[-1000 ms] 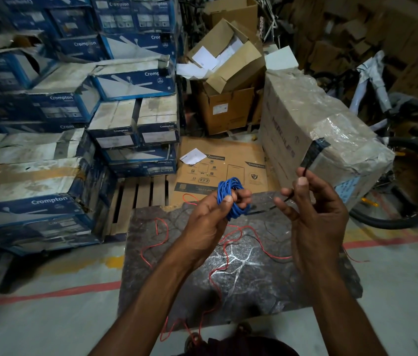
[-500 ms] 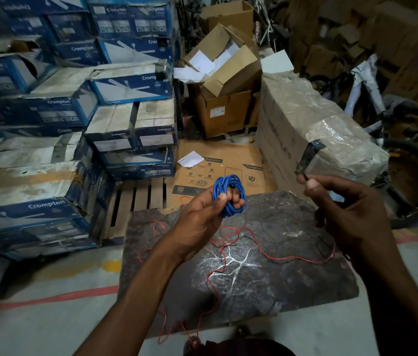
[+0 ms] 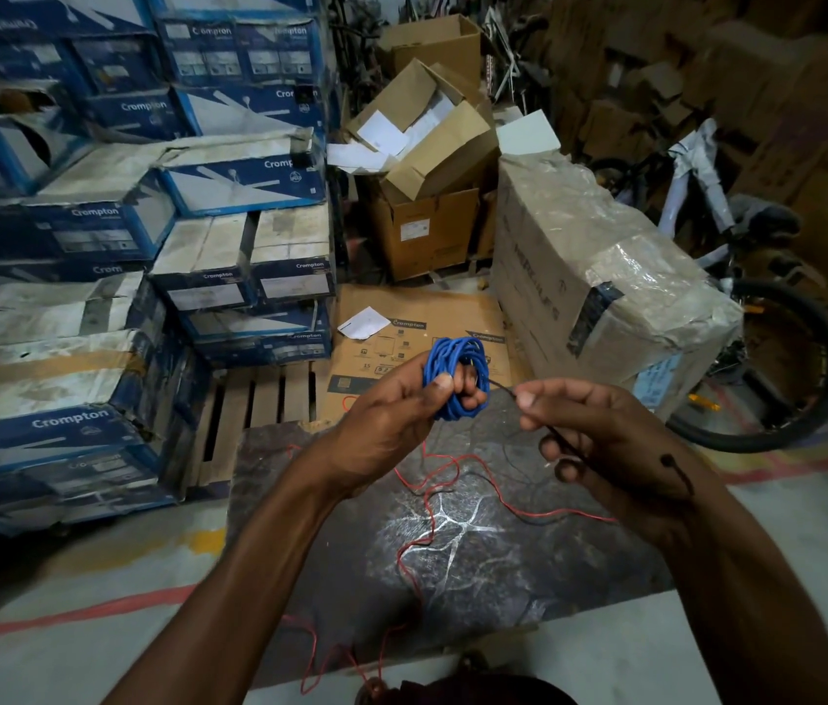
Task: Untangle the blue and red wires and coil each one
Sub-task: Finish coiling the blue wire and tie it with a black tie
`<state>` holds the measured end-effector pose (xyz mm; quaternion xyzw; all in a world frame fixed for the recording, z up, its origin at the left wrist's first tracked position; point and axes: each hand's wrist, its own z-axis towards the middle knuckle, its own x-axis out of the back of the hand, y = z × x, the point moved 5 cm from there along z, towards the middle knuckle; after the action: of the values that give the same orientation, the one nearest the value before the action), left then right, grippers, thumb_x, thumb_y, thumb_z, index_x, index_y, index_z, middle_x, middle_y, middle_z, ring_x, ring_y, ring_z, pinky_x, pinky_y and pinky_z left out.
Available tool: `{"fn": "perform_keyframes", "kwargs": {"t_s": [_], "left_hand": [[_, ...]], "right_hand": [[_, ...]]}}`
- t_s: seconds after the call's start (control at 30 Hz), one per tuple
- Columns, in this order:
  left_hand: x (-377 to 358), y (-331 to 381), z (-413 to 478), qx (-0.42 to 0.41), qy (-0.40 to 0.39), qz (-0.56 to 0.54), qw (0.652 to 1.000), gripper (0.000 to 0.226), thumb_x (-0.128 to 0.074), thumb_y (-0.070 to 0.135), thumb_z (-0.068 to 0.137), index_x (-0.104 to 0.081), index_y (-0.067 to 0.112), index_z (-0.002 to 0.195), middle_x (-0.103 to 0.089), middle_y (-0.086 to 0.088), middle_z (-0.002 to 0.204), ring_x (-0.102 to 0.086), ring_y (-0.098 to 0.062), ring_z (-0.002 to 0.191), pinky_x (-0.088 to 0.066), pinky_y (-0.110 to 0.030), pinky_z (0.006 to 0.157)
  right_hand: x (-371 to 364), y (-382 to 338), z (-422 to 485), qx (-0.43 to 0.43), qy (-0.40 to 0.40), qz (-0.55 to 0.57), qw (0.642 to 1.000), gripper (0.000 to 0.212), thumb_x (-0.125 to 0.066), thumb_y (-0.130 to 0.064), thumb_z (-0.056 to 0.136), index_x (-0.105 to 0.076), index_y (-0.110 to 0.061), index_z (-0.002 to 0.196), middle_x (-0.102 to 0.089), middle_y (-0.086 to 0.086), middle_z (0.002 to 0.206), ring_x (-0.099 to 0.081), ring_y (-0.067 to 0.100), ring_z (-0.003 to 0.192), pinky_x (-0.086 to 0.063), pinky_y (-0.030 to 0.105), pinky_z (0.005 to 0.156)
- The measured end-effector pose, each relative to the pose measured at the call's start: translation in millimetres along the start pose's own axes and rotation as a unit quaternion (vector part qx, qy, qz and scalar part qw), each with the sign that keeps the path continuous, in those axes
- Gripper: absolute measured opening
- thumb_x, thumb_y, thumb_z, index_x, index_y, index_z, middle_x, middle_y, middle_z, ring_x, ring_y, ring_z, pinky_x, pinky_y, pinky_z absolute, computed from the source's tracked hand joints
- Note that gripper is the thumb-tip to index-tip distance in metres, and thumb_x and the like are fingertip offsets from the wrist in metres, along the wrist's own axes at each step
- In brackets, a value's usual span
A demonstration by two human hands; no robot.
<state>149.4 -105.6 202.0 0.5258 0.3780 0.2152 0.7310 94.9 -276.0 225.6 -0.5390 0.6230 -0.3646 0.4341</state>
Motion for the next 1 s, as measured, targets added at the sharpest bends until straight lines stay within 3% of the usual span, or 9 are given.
{"fn": "perform_keyframes", "kwargs": {"t_s": [0.1, 0.33, 0.5, 0.6, 0.67, 0.77, 0.83, 0.9, 1.0], "left_hand": [[-4.4, 4.8, 0.6, 0.001, -0.019, 0.04, 0.999, 0.017, -0.036, 0.008, 0.1, -0.052, 0.006, 0.104, -0.06, 0.003, 0.096, -0.056, -0.017, 0.1, -0.042, -0.033, 0.097], [-12.7, 12.9, -0.7, 0.017, -0.038, 0.079, 0.996, 0.017, -0.037, 0.009, 0.101, -0.053, 0.011, 0.1, -0.054, -0.007, 0.098, -0.053, -0.022, 0.102, -0.039, -0.04, 0.1], [-14.2, 16.6, -4.0, 0.027, -0.061, 0.123, 0.99, 0.025, -0.041, 0.013, 0.102, -0.049, -0.007, 0.113, -0.051, -0.013, 0.104, -0.053, -0.02, 0.104, -0.041, -0.036, 0.099], [-17.0, 27.4, -6.1, 0.025, -0.086, 0.107, 0.99, 0.016, -0.046, 0.018, 0.101, -0.05, 0.003, 0.106, -0.049, -0.014, 0.102, -0.053, -0.02, 0.102, -0.042, -0.036, 0.097], [-20.4, 33.9, -6.6, 0.026, -0.1, 0.06, 0.993, 0.01, -0.047, 0.016, 0.101, -0.054, 0.008, 0.101, -0.05, -0.012, 0.099, -0.053, -0.02, 0.099, -0.042, -0.034, 0.095], [-27.1, 39.3, -9.0, 0.034, -0.122, -0.021, 0.992, 0.01, -0.047, 0.014, 0.096, -0.056, 0.01, 0.097, -0.051, -0.008, 0.095, -0.052, -0.02, 0.095, -0.043, -0.032, 0.093], [-29.3, 40.4, -10.6, 0.043, -0.13, -0.051, 0.989, 0.01, -0.046, 0.014, 0.093, -0.054, 0.007, 0.095, -0.052, -0.008, 0.094, -0.051, -0.022, 0.096, -0.044, -0.032, 0.094], [-29.3, 39.7, -11.7, 0.058, -0.132, -0.071, 0.987, 0.011, -0.046, 0.012, 0.094, -0.056, 0.008, 0.095, -0.052, -0.009, 0.095, -0.05, -0.024, 0.097, -0.042, -0.034, 0.095], [-29.5, 37.9, -13.1, 0.077, -0.133, -0.072, 0.986, 0.016, -0.047, 0.012, 0.094, -0.062, 0.011, 0.098, -0.054, -0.008, 0.096, -0.053, -0.022, 0.097, -0.043, -0.033, 0.096]], "right_hand": [[1.0, -5.4, 6.7, 0.008, -0.002, 0.005, 1.0, 0.029, -0.075, -0.021, 0.069, -0.074, -0.01, 0.096, -0.07, 0.0, 0.07, -0.053, 0.005, 0.046, -0.04, 0.016, 0.039], [-3.3, -5.1, 17.4, 0.01, -0.02, 0.001, 1.0, 0.006, -0.073, -0.011, 0.088, -0.074, -0.013, 0.093, -0.071, 0.001, 0.07, -0.056, 0.006, 0.048, -0.045, 0.017, 0.042], [-8.9, -13.4, 20.6, 0.067, -0.037, -0.051, 0.996, 0.039, -0.079, -0.022, 0.076, -0.067, -0.014, 0.112, -0.07, 0.006, 0.072, -0.057, 0.009, 0.051, -0.049, 0.021, 0.044], [-8.8, -15.9, 22.0, 0.128, -0.042, -0.092, 0.987, 0.047, -0.08, -0.026, 0.077, -0.069, -0.016, 0.121, -0.058, 0.015, 0.07, -0.053, 0.013, 0.06, -0.045, 0.019, 0.046], [-12.1, -11.3, 22.1, 0.147, -0.063, -0.091, 0.983, 0.044, -0.081, -0.032, 0.084, -0.07, -0.025, 0.126, -0.06, 0.026, 0.091, -0.05, 0.023, 0.076, -0.04, 0.019, 0.053], [-25.3, 0.4, 20.9, 0.17, -0.146, -0.02, 0.974, 0.041, -0.074, -0.049, 0.089, -0.071, -0.029, 0.124, -0.07, 0.004, 0.096, -0.056, 0.016, 0.083, -0.038, 0.028, 0.066], [-33.7, 3.4, 18.1, 0.194, -0.178, 0.032, 0.964, 0.026, -0.065, -0.046, 0.094, -0.075, -0.028, 0.11, -0.07, -0.006, 0.092, -0.06, 0.006, 0.081, -0.049, 0.025, 0.074], [-39.3, 4.2, 15.4, 0.213, -0.189, 0.065, 0.956, 0.023, -0.056, -0.039, 0.095, -0.077, -0.03, 0.101, -0.07, -0.01, 0.089, -0.06, 0.002, 0.079, -0.052, 0.018, 0.078], [-42.6, 3.8, 12.8, 0.239, -0.203, 0.106, 0.944, 0.026, -0.062, -0.04, 0.096, -0.076, -0.026, 0.113, -0.071, -0.006, 0.09, -0.061, 0.003, 0.077, -0.052, 0.018, 0.075]]}}
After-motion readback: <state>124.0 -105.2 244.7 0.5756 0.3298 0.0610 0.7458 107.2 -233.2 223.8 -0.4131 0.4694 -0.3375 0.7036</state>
